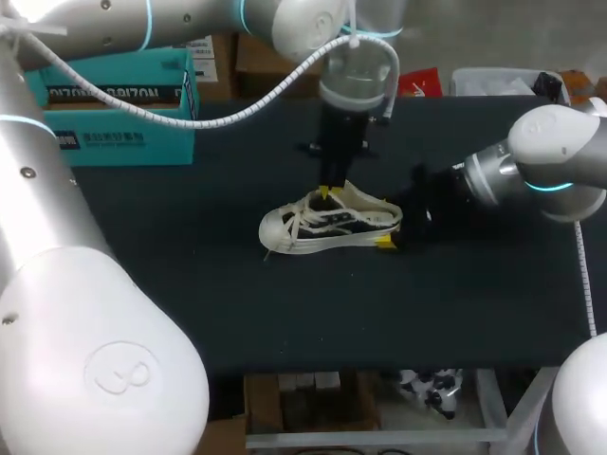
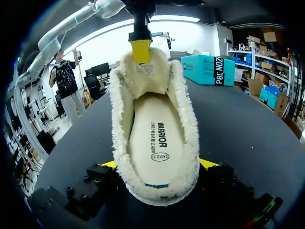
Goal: Open the shoe tongue, take the insole out of the shoe, put the insole back into the shoe, and pack the shoe into the shoebox
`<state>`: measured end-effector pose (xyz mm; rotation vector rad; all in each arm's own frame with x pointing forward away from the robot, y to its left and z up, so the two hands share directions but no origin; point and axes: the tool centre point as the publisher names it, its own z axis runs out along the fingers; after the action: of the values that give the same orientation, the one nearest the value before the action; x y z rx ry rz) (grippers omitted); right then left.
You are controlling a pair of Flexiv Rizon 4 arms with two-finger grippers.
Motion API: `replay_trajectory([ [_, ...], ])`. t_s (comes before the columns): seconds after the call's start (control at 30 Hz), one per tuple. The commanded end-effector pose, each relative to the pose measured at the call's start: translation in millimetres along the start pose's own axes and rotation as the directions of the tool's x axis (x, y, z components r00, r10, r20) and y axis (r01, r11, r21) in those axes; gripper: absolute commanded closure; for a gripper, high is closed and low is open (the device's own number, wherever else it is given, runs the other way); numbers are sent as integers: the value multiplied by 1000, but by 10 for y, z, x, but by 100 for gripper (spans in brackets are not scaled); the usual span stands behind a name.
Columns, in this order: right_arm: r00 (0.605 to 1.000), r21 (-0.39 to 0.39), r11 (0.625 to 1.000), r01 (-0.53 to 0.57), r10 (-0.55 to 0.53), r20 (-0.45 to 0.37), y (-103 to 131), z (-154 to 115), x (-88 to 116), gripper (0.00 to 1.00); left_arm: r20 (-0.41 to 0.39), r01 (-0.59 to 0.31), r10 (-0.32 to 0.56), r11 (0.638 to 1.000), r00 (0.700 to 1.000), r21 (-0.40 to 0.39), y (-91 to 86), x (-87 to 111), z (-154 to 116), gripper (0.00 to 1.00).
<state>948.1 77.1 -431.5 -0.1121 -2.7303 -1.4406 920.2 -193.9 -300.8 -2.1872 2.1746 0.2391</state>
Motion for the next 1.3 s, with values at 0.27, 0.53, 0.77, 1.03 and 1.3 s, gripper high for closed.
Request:
replay_trajectory([
  [0.27,1000,-3,1000,1,-1,-1,-56,44,-46,100,-278,14,4,998,961,61,116,-670,112,100],
  [0.53,1000,-3,1000,1,-1,-1,-56,44,-46,100,-343,23,-10,999,939,33,6,-861,249,100],
  [0.77,1000,-3,1000,1,-1,-1,-56,44,-46,100,-371,12,-12,1000,929,-3,-65,-951,431,100],
  [1.03,1000,-3,1000,1,-1,-1,-56,44,-46,100,-386,-46,57,998,921,38,-28,-939,341,56],
  [1.3,1000,-3,1000,1,-1,-1,-56,44,-46,100,-398,-161,220,971,891,176,115,-786,-153,29],
])
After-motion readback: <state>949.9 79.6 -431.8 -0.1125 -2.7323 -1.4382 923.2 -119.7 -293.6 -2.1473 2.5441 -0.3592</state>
